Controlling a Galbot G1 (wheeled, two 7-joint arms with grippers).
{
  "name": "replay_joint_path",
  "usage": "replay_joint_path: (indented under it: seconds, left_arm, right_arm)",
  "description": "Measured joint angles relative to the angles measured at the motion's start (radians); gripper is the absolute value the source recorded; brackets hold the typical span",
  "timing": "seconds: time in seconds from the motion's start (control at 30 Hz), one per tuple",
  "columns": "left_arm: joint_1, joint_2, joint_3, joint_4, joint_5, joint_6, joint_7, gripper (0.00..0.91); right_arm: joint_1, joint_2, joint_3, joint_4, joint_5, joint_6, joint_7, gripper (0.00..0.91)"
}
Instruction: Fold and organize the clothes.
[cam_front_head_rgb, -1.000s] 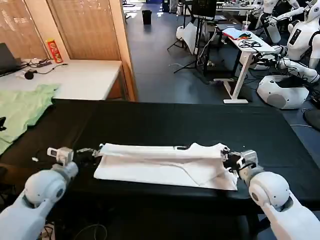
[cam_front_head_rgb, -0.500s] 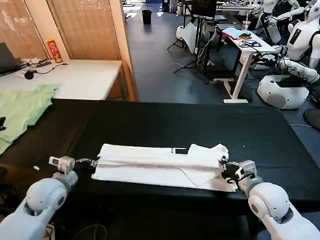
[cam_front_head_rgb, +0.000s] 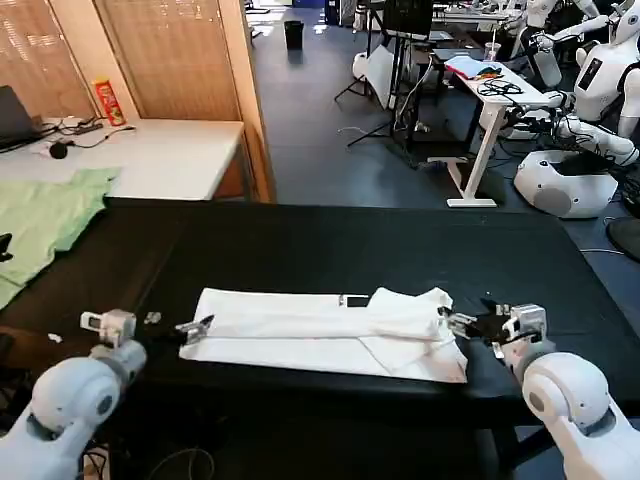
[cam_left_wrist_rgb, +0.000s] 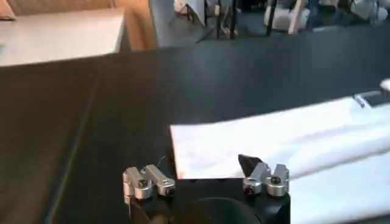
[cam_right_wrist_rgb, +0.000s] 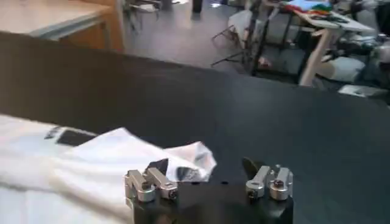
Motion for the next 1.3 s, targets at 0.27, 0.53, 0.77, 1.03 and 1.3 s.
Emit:
replay_joint_path:
  seconds: [0.27, 0.53, 0.77, 1.03, 1.3]
  left_arm:
    - [-0.133, -0.1, 0.051, 0.144, -0.009, 0.0, -0.002, 0.878]
    - [-0.194, -0.167, 0.084, 0.247, 0.014, -0.004, 0.001, 0.176]
    - [-0.203, -0.189, 0.087, 0.297, 0.048, -0.027, 0.001, 0.078]
    - [-0.219, -0.213, 0.108, 0.317, 0.158, -0.093, 0.009, 0.029]
    - [-0.265, -0.256, 0.117, 0.366, 0.281, -0.163, 0.027, 0.878]
  right_arm:
    - [0.086, 0.097, -0.059, -0.136, -0.067, 0.026, -0.005, 0.878]
    - [0.117, 0.143, -0.081, -0.213, -0.102, 0.035, -0.028, 0.439]
    - [0.118, 0.173, -0.086, -0.247, -0.131, 0.05, -0.041, 0.068]
    - [0.11, 0.208, -0.076, -0.267, -0.217, 0.13, -0.033, 0.039]
    - [0.111, 0.226, -0.069, -0.291, -0.243, 0.207, -0.072, 0.878]
